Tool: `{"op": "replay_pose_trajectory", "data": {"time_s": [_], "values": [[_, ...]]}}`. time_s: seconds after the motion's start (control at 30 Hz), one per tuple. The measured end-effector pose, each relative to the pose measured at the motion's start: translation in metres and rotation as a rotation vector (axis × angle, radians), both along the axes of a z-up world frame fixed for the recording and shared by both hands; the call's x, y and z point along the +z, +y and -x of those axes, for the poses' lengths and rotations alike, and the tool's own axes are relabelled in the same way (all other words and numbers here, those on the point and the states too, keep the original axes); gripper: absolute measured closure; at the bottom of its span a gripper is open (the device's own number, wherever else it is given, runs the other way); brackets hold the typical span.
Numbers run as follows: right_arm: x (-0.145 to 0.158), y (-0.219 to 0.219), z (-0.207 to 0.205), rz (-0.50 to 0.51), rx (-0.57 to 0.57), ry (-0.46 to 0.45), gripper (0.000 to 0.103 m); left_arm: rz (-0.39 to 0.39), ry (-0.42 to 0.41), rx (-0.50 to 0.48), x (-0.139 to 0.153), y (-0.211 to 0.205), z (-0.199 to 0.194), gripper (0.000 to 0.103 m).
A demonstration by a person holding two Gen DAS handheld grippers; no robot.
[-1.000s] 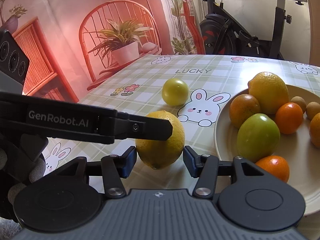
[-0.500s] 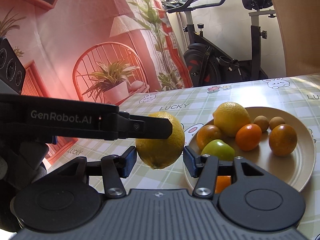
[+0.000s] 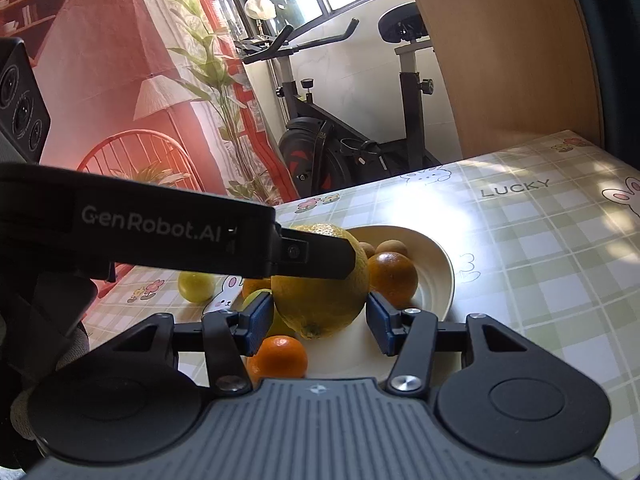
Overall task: Organize fruits
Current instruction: 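Carry the lemon with the left gripper over the beige plate, then lower the lemon and open the left gripper to release it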
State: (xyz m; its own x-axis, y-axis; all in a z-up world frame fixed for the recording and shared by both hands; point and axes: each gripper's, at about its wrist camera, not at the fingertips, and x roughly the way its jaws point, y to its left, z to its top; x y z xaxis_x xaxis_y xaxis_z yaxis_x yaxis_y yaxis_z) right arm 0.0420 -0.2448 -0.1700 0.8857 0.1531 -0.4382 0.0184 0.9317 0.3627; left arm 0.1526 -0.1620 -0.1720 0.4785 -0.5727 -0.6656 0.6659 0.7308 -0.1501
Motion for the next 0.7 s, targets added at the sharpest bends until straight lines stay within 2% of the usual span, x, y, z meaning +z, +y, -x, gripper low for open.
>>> {"op": "replay_pose_trajectory", "data": {"time_s": [0.37,0.7], "values": [[-0.016,0.000,-0.024,-0.019,0.032,0.045,0.049,-0.018,0.036,0.046,-0.013,0.007,-0.023,0.047],[-0.022,0.009,-0.038,0.051,0.048,0.074,0.047,-0.016,0.058,0.054,-0.021,0.007,-0.025,0.048]]}}
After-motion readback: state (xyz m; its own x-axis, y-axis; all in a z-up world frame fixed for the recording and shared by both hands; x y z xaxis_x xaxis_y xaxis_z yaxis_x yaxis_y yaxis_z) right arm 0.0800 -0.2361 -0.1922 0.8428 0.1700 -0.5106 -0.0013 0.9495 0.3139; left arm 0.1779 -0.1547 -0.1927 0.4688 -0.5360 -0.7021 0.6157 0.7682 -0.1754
